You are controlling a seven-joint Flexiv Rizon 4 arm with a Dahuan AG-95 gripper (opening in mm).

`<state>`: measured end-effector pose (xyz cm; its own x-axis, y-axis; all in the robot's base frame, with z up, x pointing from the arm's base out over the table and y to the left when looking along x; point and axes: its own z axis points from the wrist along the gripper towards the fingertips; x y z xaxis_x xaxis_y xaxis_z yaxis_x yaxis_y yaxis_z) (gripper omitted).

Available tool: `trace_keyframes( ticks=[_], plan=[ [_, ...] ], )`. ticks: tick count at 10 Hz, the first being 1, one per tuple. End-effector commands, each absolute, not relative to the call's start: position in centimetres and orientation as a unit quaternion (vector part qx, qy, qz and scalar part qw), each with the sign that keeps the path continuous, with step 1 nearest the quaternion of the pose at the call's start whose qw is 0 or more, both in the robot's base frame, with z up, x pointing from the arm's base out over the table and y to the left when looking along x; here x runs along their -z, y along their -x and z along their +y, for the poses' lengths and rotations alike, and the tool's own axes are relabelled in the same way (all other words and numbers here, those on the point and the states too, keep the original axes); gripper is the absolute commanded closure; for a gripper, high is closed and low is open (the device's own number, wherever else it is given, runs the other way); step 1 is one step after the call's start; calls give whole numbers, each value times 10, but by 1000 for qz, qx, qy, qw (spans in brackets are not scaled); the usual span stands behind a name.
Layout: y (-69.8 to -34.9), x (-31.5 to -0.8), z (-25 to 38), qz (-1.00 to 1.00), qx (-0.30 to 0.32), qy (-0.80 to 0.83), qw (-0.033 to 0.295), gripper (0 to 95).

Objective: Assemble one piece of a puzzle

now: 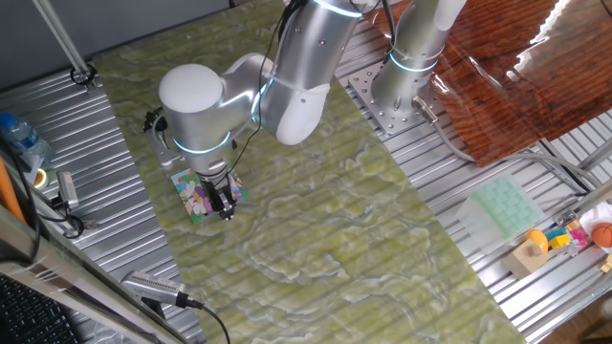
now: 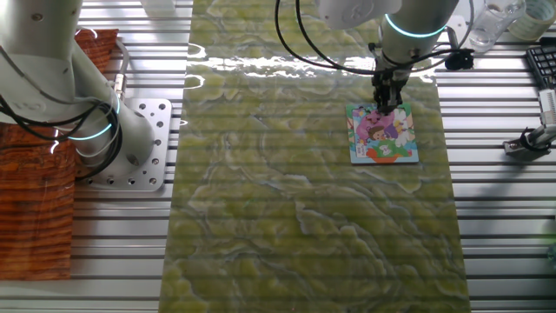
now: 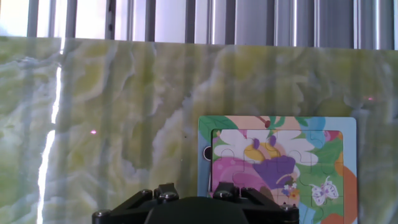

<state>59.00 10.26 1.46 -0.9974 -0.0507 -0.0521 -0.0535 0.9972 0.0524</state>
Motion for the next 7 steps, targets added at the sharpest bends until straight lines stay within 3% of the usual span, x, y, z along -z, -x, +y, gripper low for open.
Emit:
trace_keyframes(
  ticks=[1, 7],
  plan=[
    [-589, -15, 102, 999, -27, 26, 26, 570],
    [-587, -13, 101, 999, -26, 27, 25, 570]
  ],
)
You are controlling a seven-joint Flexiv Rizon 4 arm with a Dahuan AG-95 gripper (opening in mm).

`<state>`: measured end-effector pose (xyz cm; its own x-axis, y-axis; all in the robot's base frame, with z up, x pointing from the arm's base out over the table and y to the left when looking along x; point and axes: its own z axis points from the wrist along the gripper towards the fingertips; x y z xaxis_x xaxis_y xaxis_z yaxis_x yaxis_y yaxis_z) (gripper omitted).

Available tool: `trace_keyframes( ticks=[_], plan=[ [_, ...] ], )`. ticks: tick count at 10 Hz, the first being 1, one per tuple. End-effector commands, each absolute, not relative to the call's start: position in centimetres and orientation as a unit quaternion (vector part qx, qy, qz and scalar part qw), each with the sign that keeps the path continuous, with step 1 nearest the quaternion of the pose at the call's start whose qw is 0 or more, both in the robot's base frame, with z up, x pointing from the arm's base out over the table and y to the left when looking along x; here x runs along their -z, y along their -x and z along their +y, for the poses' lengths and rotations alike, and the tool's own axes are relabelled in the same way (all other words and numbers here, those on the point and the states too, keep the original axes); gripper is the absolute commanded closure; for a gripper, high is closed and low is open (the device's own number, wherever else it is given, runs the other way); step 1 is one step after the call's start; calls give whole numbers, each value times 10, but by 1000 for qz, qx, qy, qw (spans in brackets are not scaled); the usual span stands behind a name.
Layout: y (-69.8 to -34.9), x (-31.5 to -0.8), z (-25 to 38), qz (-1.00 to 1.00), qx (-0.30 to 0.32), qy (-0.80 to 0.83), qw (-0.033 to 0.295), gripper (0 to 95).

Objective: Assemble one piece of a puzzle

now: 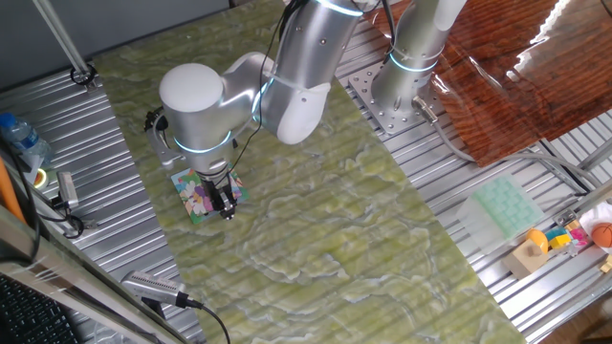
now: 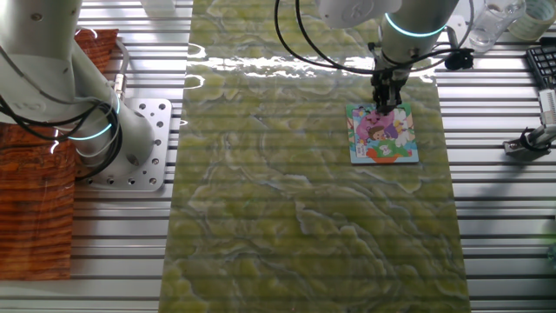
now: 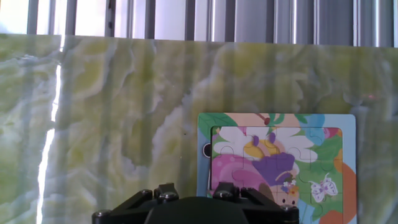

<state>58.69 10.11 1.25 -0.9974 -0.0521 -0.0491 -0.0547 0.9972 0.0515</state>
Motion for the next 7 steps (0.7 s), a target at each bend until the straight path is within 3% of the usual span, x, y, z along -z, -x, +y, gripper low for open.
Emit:
trace_keyframes(
  ticks=[1, 7],
  plan=[
    [-586, -12, 100, 999, -26, 28, 25, 570],
    [-590, -20, 103, 999, -25, 39, 22, 570]
  ],
)
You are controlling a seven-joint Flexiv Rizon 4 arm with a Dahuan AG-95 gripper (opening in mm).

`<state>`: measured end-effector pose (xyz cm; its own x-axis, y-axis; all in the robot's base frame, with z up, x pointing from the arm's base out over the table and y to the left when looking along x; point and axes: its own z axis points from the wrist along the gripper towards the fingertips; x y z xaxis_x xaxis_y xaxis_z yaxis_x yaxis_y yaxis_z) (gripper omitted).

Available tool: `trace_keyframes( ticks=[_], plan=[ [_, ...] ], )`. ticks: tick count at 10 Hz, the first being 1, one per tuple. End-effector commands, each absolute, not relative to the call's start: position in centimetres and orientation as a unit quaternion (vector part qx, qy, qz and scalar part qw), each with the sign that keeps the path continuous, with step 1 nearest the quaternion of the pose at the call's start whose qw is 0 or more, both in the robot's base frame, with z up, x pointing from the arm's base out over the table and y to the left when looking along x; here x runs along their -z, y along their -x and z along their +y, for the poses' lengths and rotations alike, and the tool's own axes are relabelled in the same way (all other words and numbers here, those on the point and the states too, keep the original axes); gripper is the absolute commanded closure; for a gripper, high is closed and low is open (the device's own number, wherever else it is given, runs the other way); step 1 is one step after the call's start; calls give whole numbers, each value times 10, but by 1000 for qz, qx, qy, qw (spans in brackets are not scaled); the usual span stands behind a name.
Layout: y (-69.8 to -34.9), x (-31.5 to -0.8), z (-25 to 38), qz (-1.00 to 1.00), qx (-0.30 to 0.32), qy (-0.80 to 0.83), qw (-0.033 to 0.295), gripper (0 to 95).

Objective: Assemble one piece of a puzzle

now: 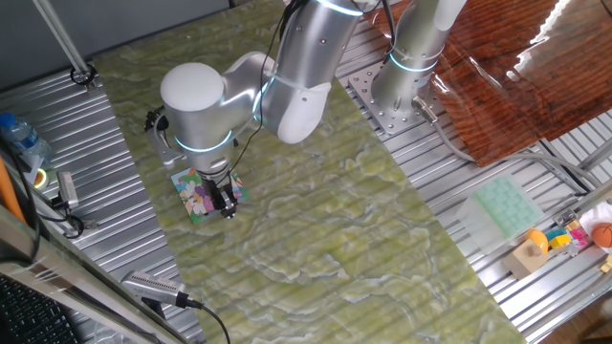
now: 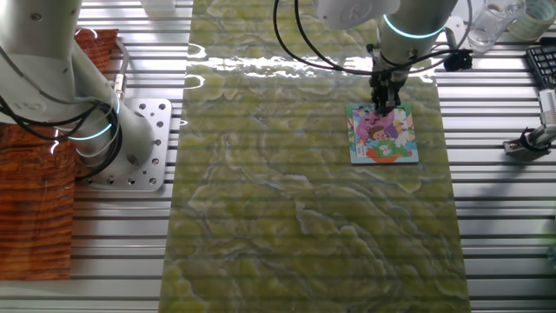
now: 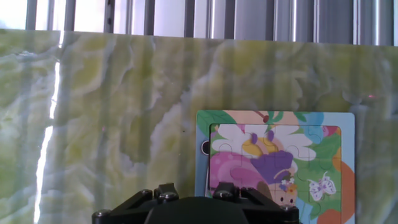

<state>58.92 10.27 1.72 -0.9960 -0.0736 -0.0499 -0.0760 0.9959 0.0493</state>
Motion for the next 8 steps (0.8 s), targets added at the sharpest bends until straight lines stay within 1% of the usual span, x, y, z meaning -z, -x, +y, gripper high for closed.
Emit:
trace_keyframes(
  ticks=[1, 3, 8],
  plan=[
    [-590, -22, 105, 999, -25, 36, 21, 570],
    [-587, -25, 112, 999, -30, 17, 14, 570],
    [-579, -20, 120, 1000, -29, 2, 9, 570]
  ],
)
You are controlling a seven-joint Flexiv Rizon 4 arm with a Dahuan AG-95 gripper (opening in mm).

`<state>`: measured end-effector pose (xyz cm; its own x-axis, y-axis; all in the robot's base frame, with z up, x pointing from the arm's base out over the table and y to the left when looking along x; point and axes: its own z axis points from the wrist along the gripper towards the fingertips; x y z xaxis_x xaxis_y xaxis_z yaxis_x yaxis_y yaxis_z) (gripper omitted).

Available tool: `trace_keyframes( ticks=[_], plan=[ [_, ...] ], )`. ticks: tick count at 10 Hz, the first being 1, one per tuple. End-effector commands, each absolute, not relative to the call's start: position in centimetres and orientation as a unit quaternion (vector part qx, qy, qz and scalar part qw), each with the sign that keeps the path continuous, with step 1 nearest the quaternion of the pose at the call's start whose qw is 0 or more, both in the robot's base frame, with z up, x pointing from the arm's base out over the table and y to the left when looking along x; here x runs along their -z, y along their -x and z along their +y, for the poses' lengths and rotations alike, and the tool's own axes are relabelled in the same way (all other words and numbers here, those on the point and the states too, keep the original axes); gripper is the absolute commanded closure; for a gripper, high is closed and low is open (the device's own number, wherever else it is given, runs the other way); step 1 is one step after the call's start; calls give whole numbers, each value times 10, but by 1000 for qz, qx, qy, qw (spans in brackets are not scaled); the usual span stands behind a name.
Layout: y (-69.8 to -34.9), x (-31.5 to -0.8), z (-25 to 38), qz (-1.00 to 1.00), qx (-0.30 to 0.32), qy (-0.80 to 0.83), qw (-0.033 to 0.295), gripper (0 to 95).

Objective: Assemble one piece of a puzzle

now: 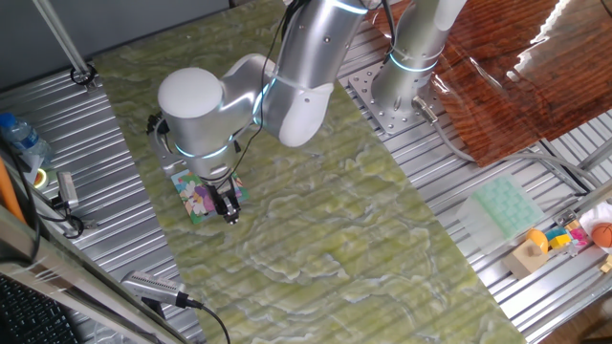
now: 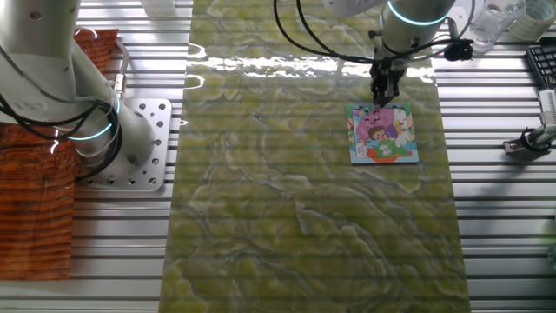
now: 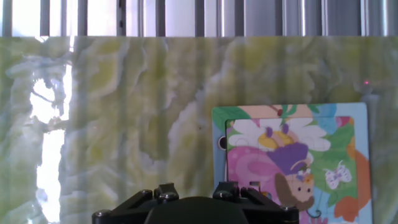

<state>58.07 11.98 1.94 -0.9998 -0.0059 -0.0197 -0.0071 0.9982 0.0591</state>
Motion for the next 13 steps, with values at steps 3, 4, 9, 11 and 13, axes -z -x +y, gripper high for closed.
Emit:
trace_keyframes(
  ticks=[3, 4, 9, 11, 13],
  plan=[
    [-573, -19, 118, 1000, -30, 4, 10, 570],
    [-573, -19, 118, 999, -30, 4, 10, 570],
    [-570, -17, 118, 999, -31, 3, 9, 570],
    [-568, -16, 116, 999, -31, 4, 10, 570],
    [-568, -16, 117, 999, -31, 4, 10, 570]
  ],
)
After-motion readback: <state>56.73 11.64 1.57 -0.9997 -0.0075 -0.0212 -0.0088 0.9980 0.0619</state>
